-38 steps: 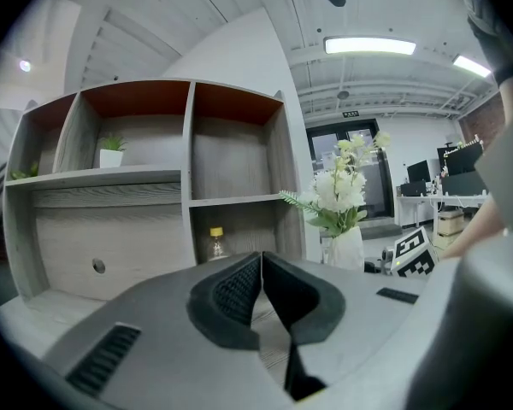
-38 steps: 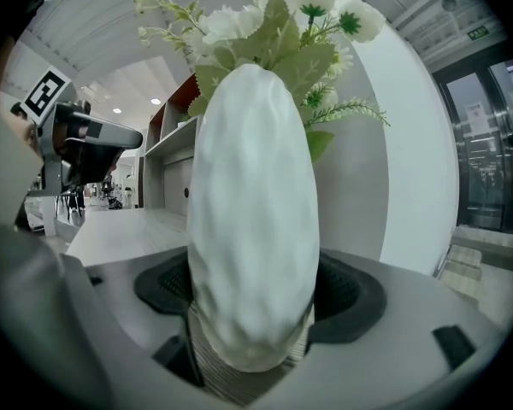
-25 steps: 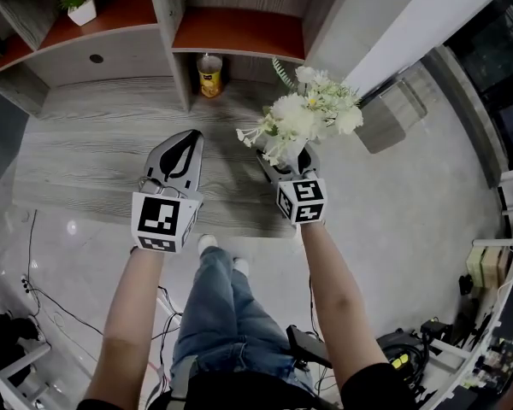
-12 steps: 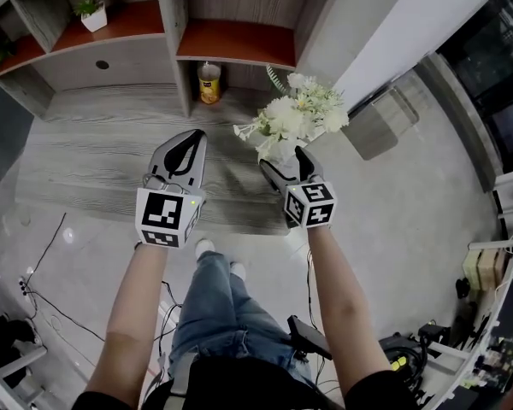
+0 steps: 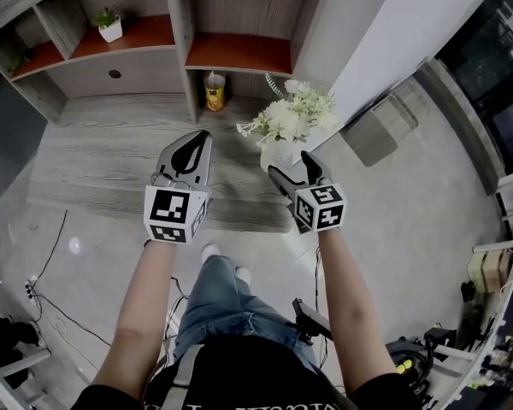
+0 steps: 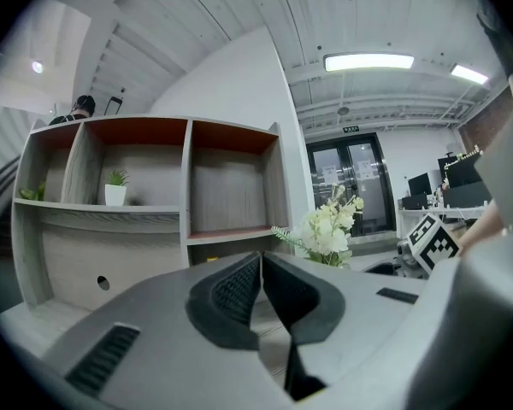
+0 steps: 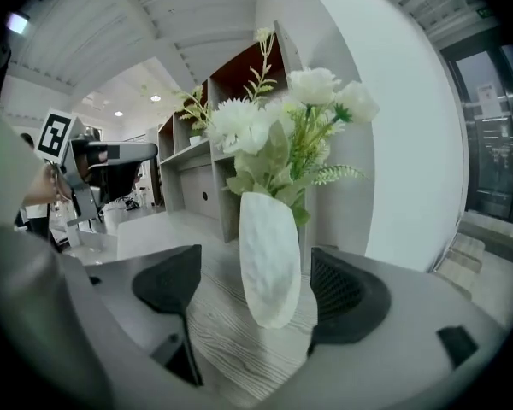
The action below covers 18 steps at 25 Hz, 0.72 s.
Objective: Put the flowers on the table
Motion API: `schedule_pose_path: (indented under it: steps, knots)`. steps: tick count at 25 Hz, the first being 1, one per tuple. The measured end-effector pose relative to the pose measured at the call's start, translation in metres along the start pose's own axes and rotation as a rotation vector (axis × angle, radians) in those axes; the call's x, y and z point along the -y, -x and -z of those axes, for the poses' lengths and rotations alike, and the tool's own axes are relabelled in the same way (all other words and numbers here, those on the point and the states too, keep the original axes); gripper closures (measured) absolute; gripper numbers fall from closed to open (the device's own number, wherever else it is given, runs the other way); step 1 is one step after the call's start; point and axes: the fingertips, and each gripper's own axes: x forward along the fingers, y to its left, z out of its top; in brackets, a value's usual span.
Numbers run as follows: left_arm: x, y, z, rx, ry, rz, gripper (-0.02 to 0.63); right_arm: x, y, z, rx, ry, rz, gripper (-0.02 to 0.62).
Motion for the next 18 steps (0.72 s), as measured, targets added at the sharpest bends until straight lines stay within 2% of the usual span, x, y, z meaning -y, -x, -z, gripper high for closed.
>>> schedule_pose_path:
  steps: [3,14,18]
  knots:
    - [0.000,0.003,-0.012,0.015,-0.011,-0.008,0.595,-0.003,0.014,-0.014,0.014,-0.020,-0.007,0.187]
    - [0.004,0.008,-0.047,0.065,-0.037,-0.027,0.594,-0.012,0.065,-0.058,0.053,0.013,-0.032,0.189]
    - [0.009,0.011,-0.053,0.073,-0.057,-0.033,0.595,-0.010,0.085,-0.072,0.085,0.017,-0.026,0.212]
